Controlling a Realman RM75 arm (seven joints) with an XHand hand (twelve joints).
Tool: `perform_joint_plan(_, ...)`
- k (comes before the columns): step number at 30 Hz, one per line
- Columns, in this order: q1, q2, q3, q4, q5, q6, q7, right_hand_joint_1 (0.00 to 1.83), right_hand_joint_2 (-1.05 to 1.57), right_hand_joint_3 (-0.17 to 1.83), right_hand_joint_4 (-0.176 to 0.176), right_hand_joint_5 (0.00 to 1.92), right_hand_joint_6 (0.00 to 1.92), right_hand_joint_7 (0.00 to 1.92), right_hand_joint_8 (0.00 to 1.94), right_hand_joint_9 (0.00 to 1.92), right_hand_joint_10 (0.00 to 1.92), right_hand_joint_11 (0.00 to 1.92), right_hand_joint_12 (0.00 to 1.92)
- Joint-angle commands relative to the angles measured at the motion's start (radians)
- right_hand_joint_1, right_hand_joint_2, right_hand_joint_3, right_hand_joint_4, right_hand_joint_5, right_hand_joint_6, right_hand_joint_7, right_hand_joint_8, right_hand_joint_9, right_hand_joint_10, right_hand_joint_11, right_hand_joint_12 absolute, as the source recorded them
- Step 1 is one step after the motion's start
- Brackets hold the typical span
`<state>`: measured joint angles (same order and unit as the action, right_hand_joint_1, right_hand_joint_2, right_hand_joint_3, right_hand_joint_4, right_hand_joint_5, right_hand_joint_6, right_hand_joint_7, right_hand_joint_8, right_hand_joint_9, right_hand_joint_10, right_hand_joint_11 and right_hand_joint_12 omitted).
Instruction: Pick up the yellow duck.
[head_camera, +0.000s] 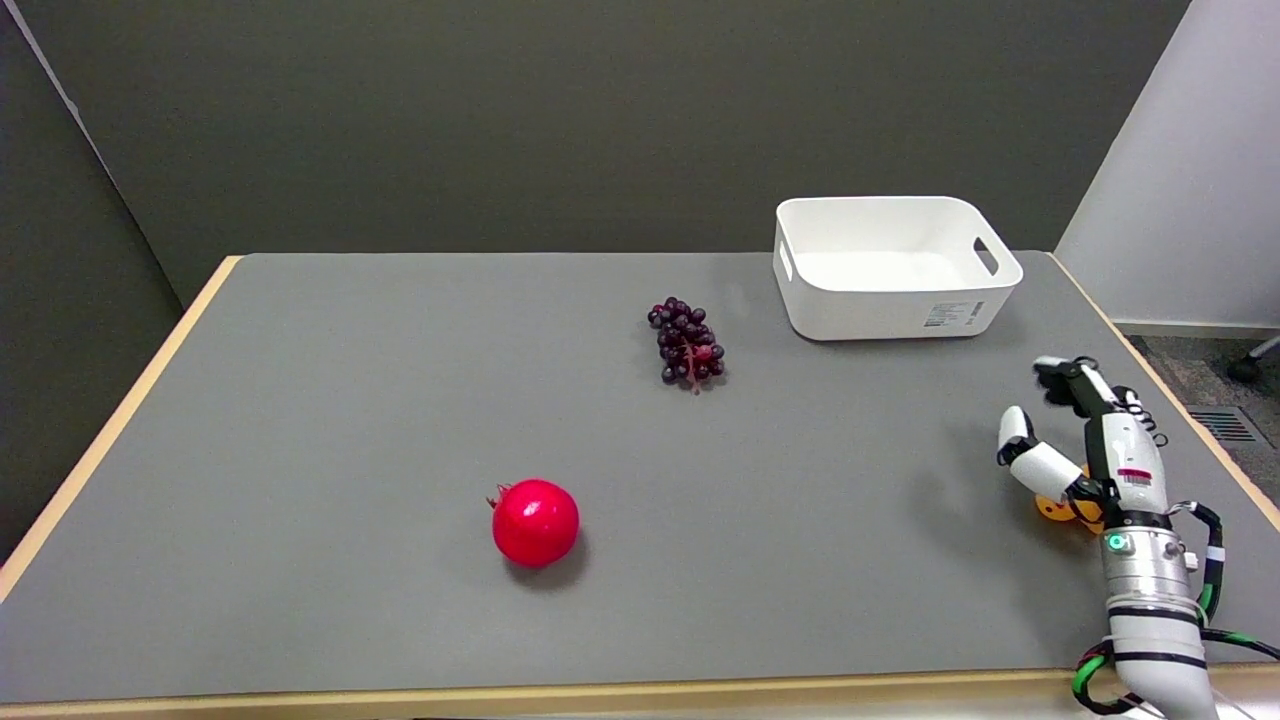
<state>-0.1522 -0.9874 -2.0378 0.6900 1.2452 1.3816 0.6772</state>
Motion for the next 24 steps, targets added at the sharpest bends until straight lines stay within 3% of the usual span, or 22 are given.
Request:
perform_joint_plan(1, -0.053, -0.027, -0.002, -0.010, 0.036, 0.047, 0.031, 0.51, 0.65, 0.99, -0.016, 0.17, 0.45, 0.13, 0.37, 0.08, 0.66, 0.00, 1.28)
perform_joint_plan(5, -0.084, -0.040, -0.011, -0.006, 0.072, 0.077, 0.031, 0.54, 0.60, 0.97, 0.002, 0.05, 0.38, 0.01, 0.16, 0.00, 0.37, 0.00, 0.91)
perform_joint_plan(8, -0.112, -0.054, -0.011, 0.001, 0.096, 0.100, 0.031, 0.53, 0.61, 0.96, 0.004, 0.04, 0.35, 0.00, 0.12, 0.00, 0.29, 0.00, 0.85)
perform_joint_plan(10, -0.129, -0.061, -0.012, 0.003, 0.107, 0.119, 0.031, 0.52, 0.63, 0.89, 0.007, 0.07, 0.31, 0.00, 0.12, 0.00, 0.27, 0.00, 0.84)
perform_joint_plan(16, -0.149, -0.078, -0.019, 0.003, 0.110, 0.119, 0.031, 0.52, 0.60, 0.97, 0.000, 0.03, 0.37, 0.00, 0.13, 0.00, 0.31, 0.00, 0.85)
perform_joint_plan(20, -0.144, -0.085, -0.024, -0.005, 0.112, 0.117, 0.031, 0.50, 0.57, 0.95, -0.002, 0.06, 0.37, 0.05, 0.14, 0.00, 0.39, 0.00, 0.93)
perform_joint_plan(24, -0.131, -0.086, -0.034, -0.008, 0.112, 0.109, 0.027, 0.51, 0.63, 0.91, -0.016, 0.11, 0.34, 0.12, 0.25, 0.06, 0.60, 0.00, 1.13)
